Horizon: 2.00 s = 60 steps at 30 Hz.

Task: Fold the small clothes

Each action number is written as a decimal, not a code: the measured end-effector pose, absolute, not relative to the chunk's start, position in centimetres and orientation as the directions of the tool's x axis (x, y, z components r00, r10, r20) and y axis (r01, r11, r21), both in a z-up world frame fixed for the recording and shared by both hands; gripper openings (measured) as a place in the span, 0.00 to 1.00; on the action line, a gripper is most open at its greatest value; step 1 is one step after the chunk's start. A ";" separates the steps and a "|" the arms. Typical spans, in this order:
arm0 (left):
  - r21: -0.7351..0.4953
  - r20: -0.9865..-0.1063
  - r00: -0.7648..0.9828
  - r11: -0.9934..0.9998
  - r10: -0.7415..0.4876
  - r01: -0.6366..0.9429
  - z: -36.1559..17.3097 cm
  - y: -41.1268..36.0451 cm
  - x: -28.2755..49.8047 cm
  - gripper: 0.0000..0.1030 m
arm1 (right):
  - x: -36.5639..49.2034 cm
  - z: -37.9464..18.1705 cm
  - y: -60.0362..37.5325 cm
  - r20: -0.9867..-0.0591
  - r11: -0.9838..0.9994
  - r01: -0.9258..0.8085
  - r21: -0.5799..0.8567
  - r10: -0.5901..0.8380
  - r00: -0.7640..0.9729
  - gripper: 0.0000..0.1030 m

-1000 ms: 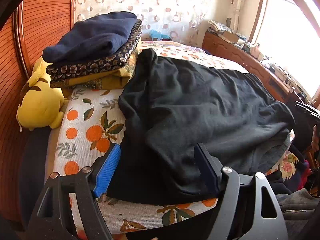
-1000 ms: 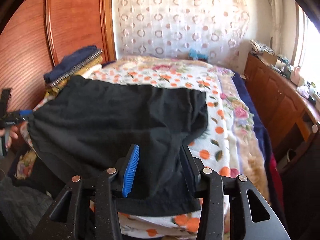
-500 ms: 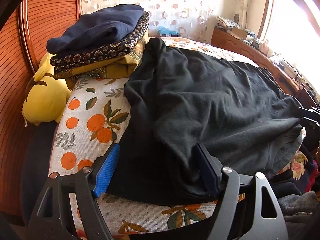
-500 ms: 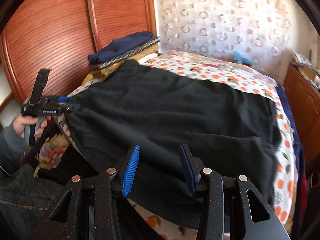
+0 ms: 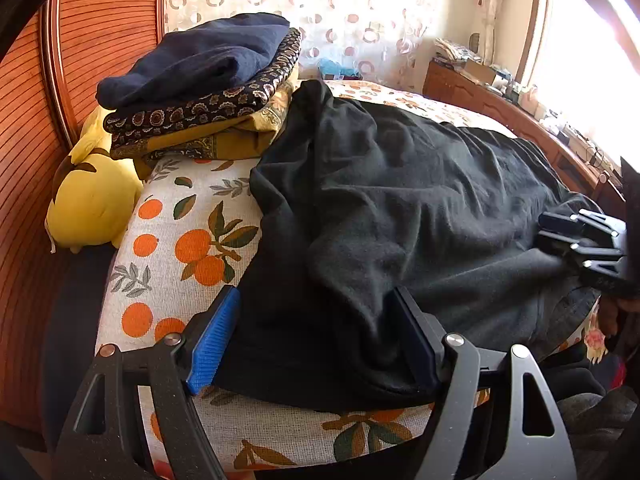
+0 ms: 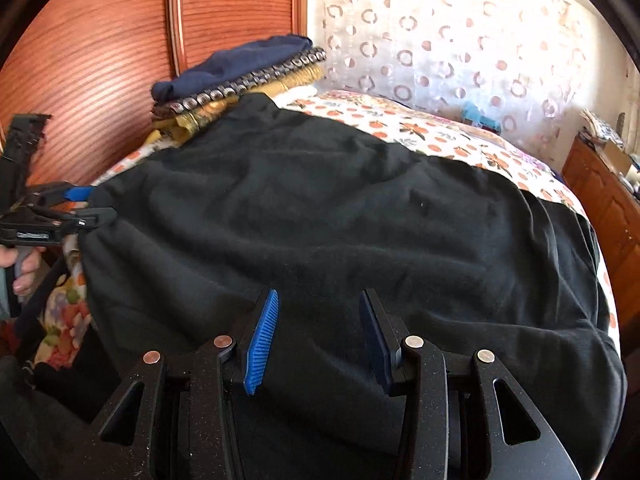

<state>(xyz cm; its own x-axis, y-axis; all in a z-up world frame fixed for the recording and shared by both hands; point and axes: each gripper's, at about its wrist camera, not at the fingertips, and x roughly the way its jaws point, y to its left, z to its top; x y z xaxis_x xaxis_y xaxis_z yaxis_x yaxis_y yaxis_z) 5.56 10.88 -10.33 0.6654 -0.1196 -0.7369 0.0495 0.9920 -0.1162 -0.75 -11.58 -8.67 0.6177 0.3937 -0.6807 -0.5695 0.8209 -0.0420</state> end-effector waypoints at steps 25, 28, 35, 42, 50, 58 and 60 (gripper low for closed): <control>-0.246 -0.648 0.700 0.952 -0.302 0.183 -5.3 6.6 5.8 0.11 | -1.2 -9.0 -13.9 -0.654 0.857 -0.514 0.015 0.397 0.644 0.67; -0.238 -0.623 0.697 0.935 -0.354 0.262 -3.2 3.7 6.8 0.11 | -1.7 -7.9 -16.3 -0.646 0.868 -0.497 0.028 0.395 0.653 0.67; -0.211 -0.615 0.629 0.868 -0.475 0.449 -0.1 -5.5 11.0 0.11 | -3.1 -5.9 -24.2 -0.618 0.927 -0.372 0.052 0.322 0.717 0.67; -0.182 -0.612 0.548 0.776 -0.571 0.604 2.3 -15.3 13.2 0.11 | -5.4 -4.4 -31.0 -0.580 0.963 -0.259 0.077 0.255 0.774 0.67; -0.137 -0.616 0.501 0.709 -0.608 0.691 4.9 -21.7 13.9 0.11 | -7.6 -4.0 -34.6 -0.563 0.979 -0.188 0.072 0.196 0.803 0.67; -0.123 -0.663 0.460 0.692 -0.591 0.712 4.1 -25.2 14.9 0.27 | -8.4 -3.7 -36.1 -0.558 0.983 -0.153 0.105 0.186 0.809 0.67; -0.141 -0.654 0.449 0.682 -0.609 0.718 3.8 -24.7 14.8 0.44 | -8.1 -3.7 -36.1 -0.560 0.982 -0.156 0.104 0.187 0.807 0.67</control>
